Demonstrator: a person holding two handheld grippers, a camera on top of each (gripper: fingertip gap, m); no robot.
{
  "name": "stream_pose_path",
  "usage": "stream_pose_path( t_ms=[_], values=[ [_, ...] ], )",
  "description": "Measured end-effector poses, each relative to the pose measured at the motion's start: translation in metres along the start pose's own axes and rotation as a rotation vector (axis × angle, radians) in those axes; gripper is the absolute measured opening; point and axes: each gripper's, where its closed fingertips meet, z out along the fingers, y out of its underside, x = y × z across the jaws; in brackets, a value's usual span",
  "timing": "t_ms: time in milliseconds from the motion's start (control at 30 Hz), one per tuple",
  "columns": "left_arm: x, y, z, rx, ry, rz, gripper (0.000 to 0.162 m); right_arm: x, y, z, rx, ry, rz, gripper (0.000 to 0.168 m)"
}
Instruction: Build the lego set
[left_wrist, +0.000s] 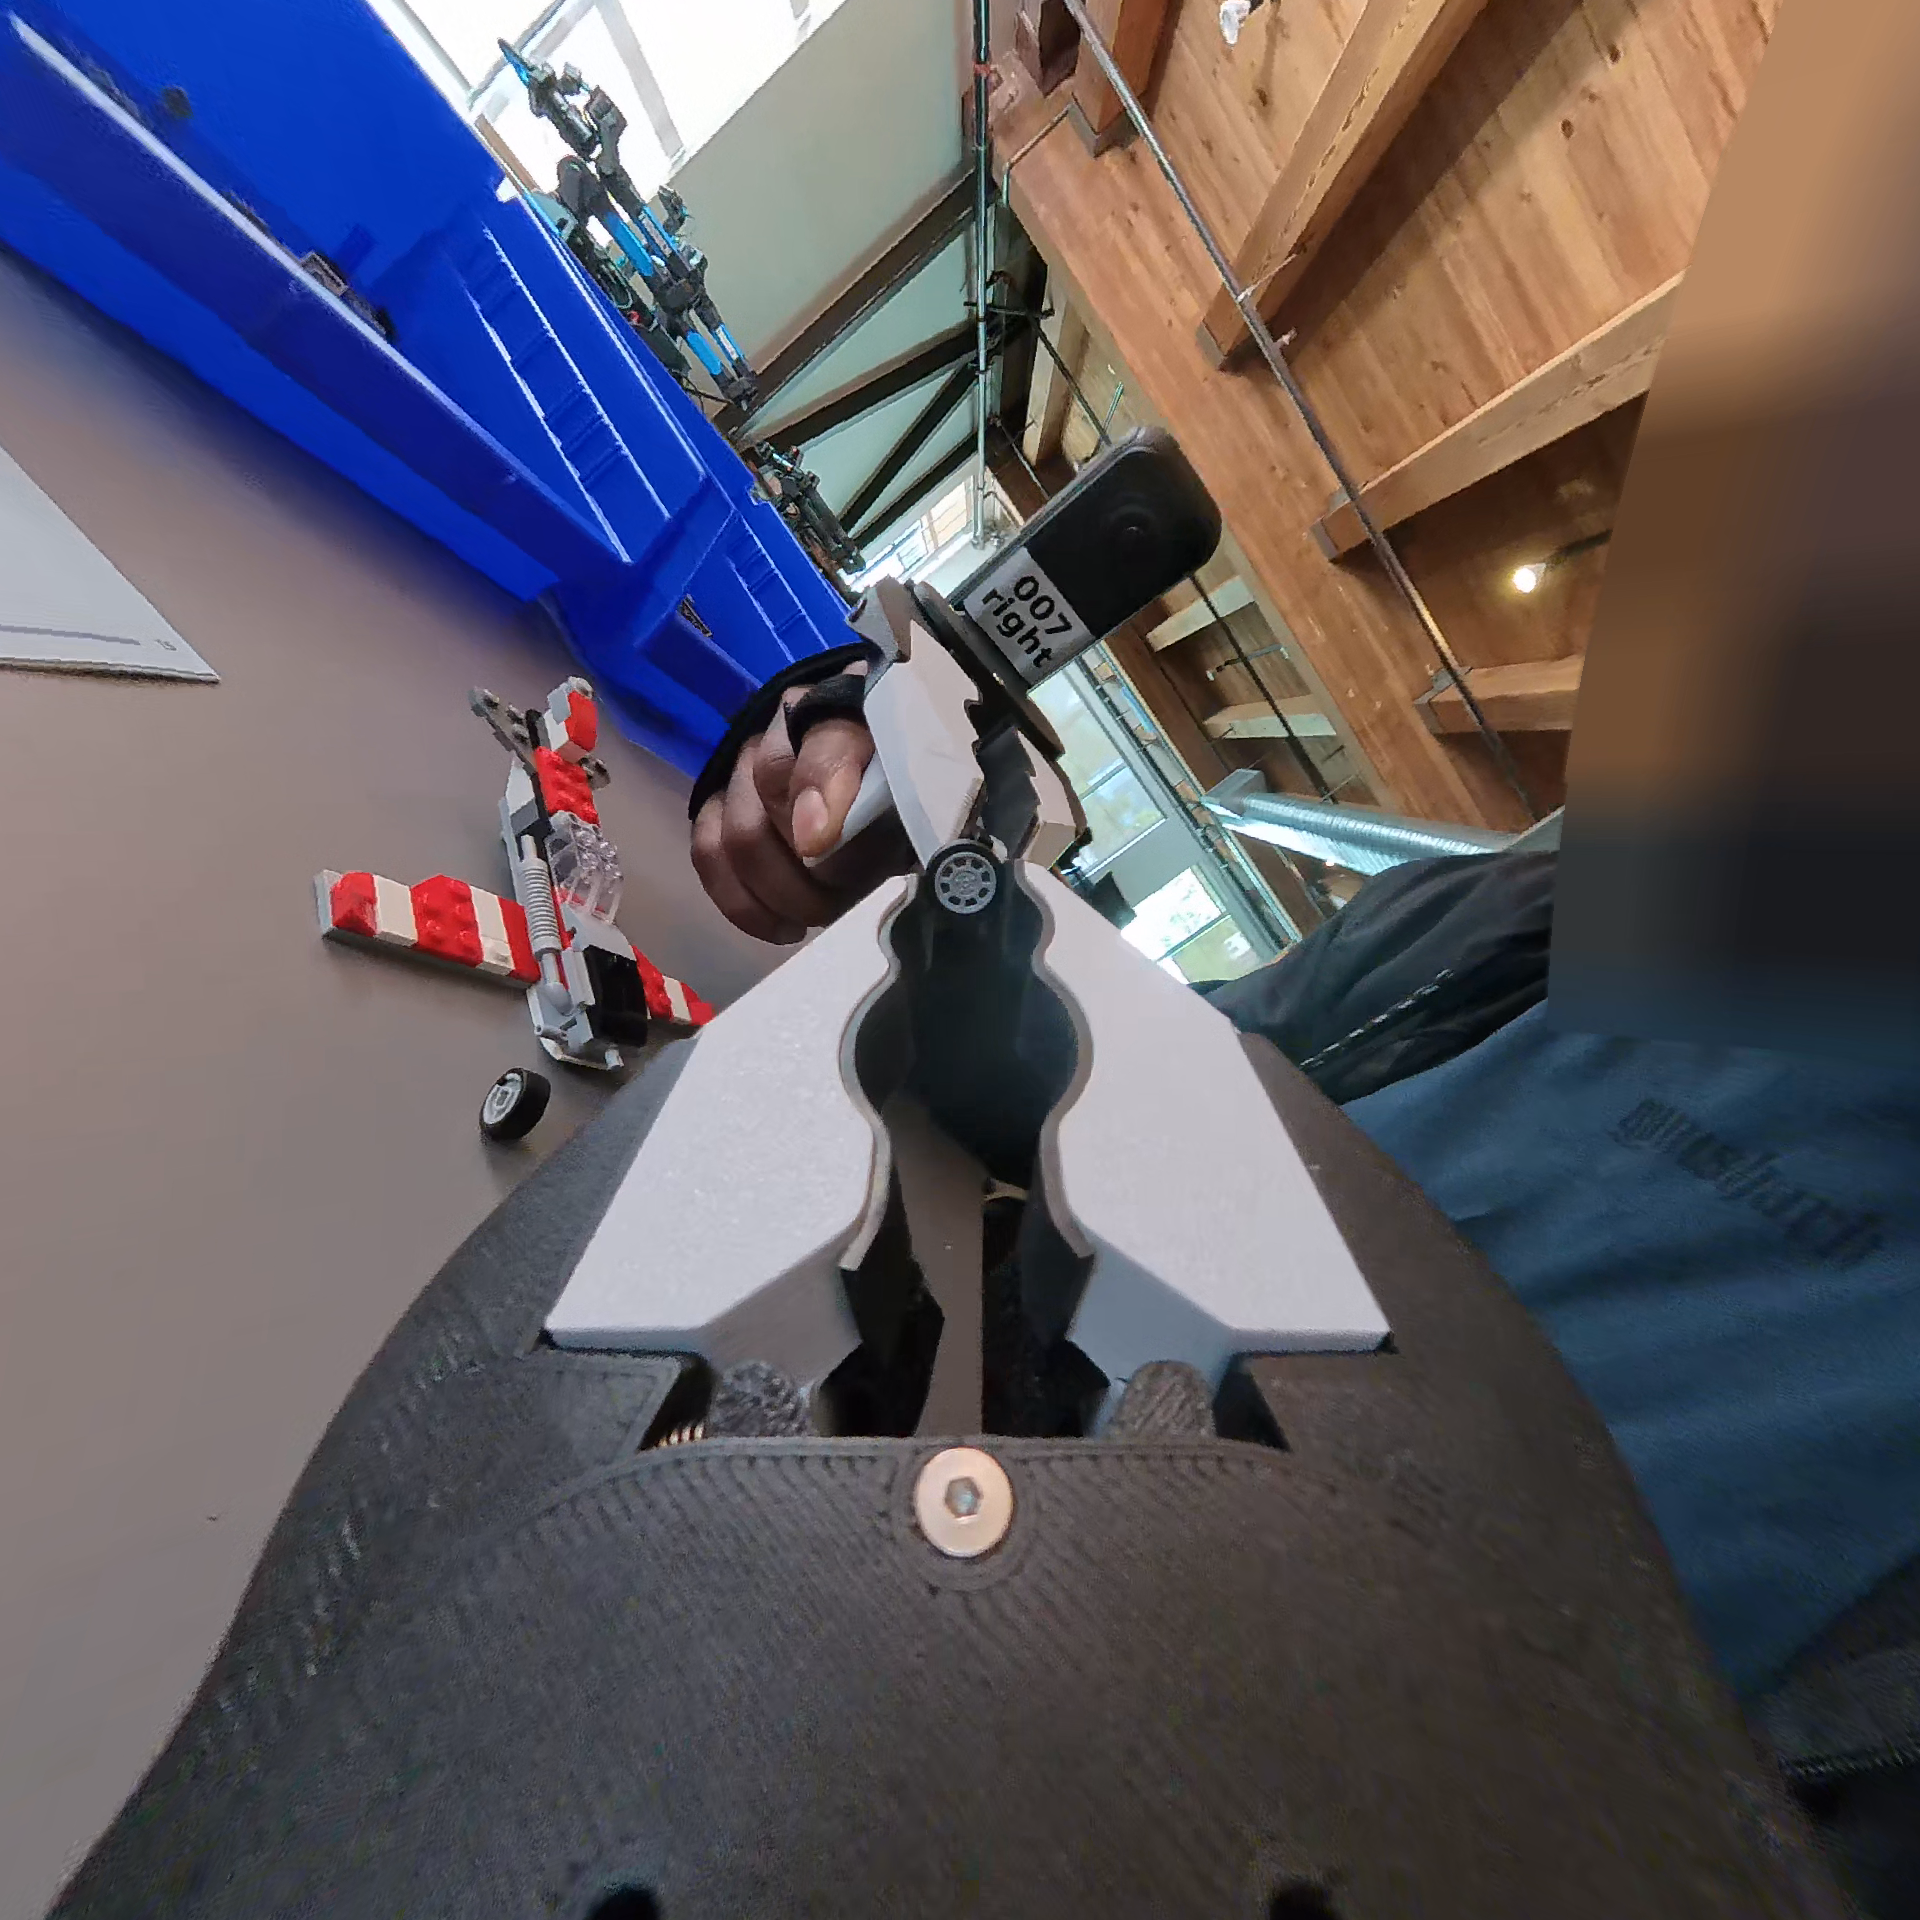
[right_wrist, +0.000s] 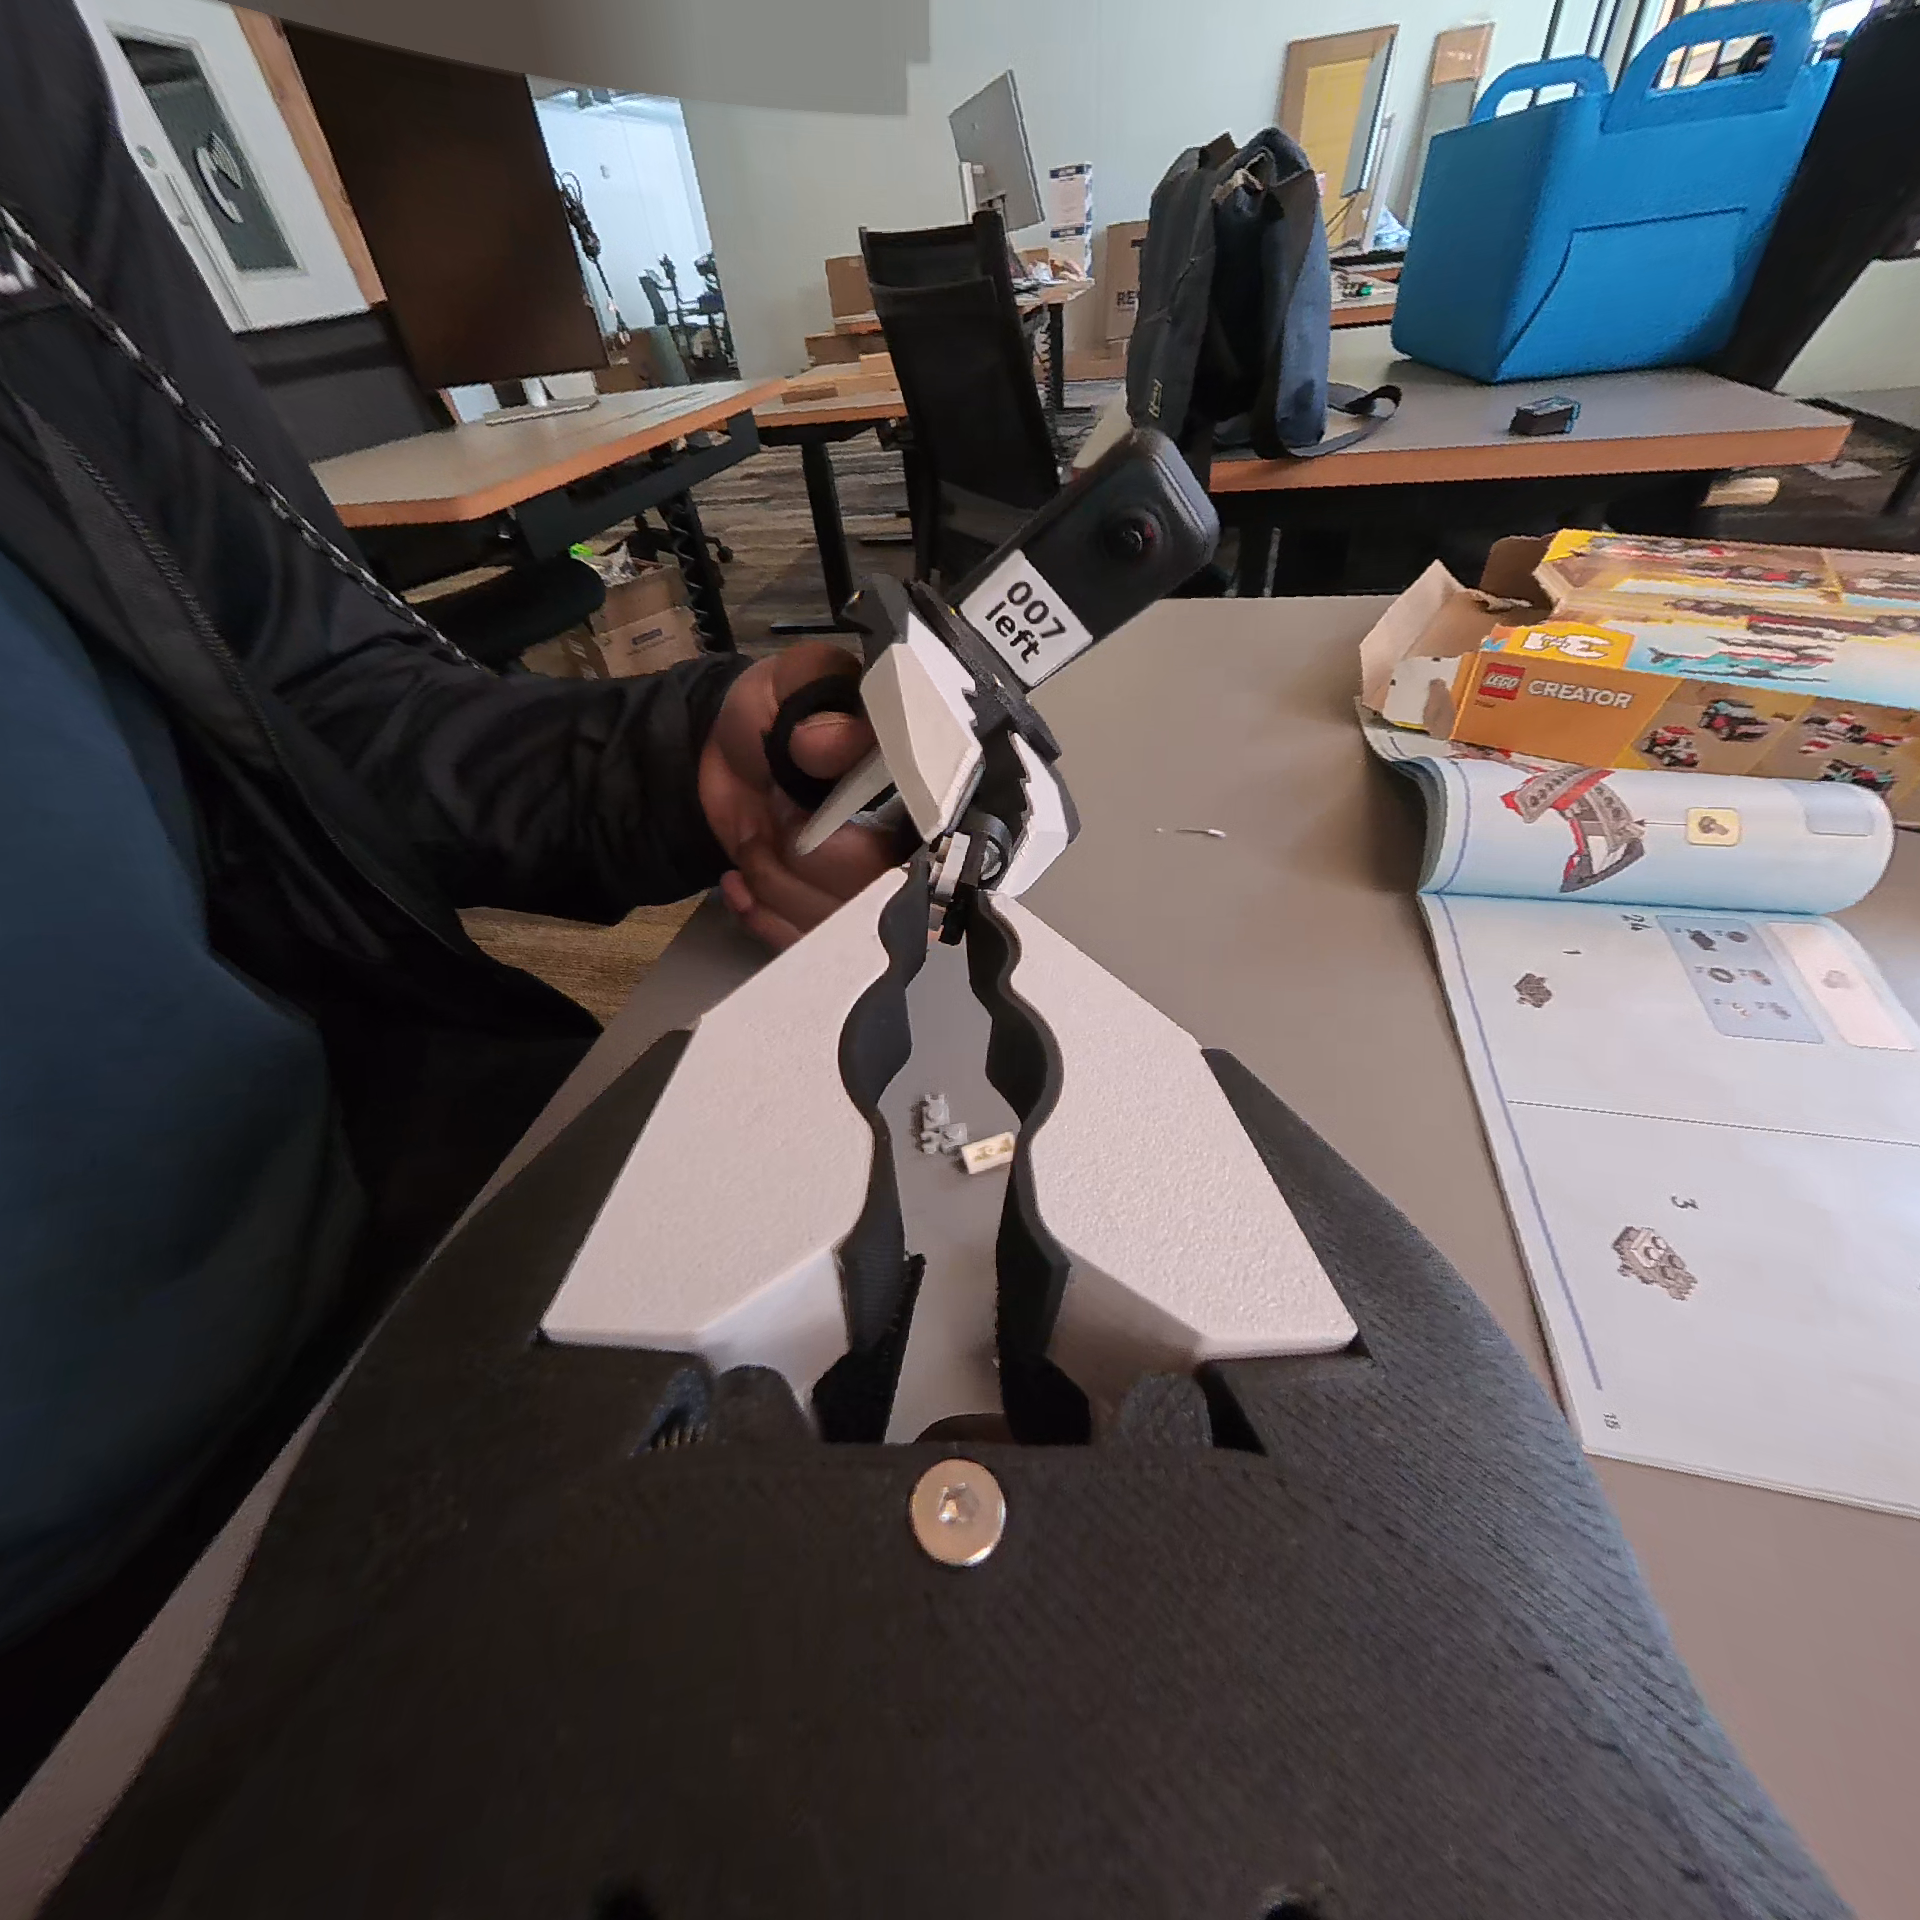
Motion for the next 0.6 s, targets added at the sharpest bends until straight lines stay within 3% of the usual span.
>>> stream_pose_path(
  t_ms=[300, 600],
  values=[
    [-0.0031, -0.0003, -0.0011, 0.009, 0.003, -0.067, 0.015, 0.0021, 0.0027, 0.0002, -0.044, 0.056, -0.101, 0.007],
    [-0.0002, -0.0009, -0.0039, -0.004, -0.009, 0.021, 0.015, 0.0016, 0.0004, 0.0023, -0.007, 0.027, -0.024, 0.007]
  ],
)
